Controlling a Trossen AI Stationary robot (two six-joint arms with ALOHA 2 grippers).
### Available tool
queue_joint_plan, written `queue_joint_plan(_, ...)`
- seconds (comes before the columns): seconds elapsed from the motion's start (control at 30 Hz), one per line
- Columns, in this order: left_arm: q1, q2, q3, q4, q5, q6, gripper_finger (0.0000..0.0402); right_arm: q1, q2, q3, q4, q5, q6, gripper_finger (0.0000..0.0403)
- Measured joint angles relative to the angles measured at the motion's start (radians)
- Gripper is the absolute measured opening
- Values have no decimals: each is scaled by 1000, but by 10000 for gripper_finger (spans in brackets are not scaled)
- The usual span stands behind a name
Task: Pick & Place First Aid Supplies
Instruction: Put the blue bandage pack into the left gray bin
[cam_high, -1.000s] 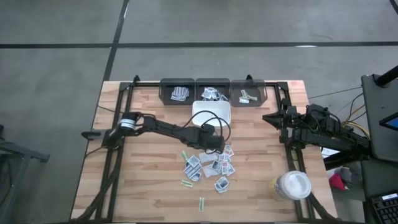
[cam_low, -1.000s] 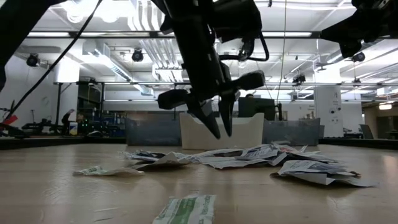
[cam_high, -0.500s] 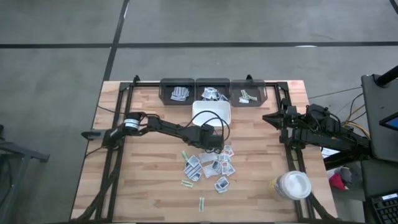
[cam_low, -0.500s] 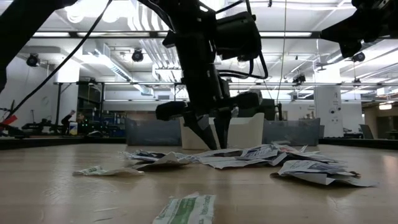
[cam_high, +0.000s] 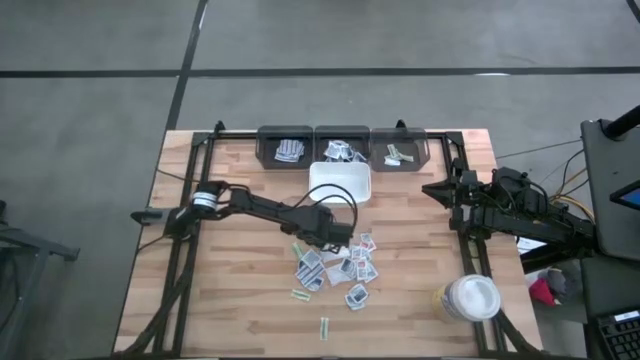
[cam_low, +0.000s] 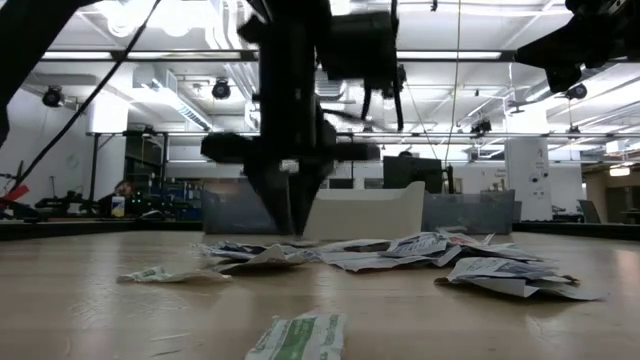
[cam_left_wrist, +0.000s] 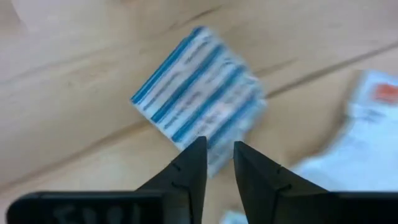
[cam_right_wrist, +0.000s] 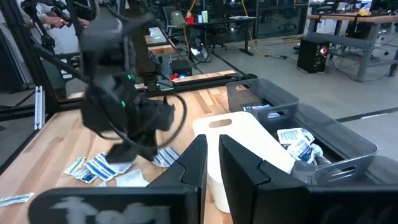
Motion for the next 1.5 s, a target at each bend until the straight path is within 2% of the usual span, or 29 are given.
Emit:
queue_joint_plan(0.23,-11,-65,8,-50,-129,-15,92,0,0,0,0,0,0,38)
queue_joint_plan(0.33,-3,-68,4,-61,-147,-18,92,0,0,0,0,0,0,38)
queue_joint_plan(0.7,2,-67,-48,-60,-130,47,93,0,0,0,0,0,0,38)
queue_joint_plan(1.0,18,-67,-61,-33,-134,106,132,0,0,0,0,0,0,38)
queue_joint_plan(1.17,37,-67,-92,-26,-133,150,135,0,0,0,0,0,0,38)
queue_joint_plan(1.5,64,-69,-189,144,-42,230,135,0,0,0,0,0,0,38)
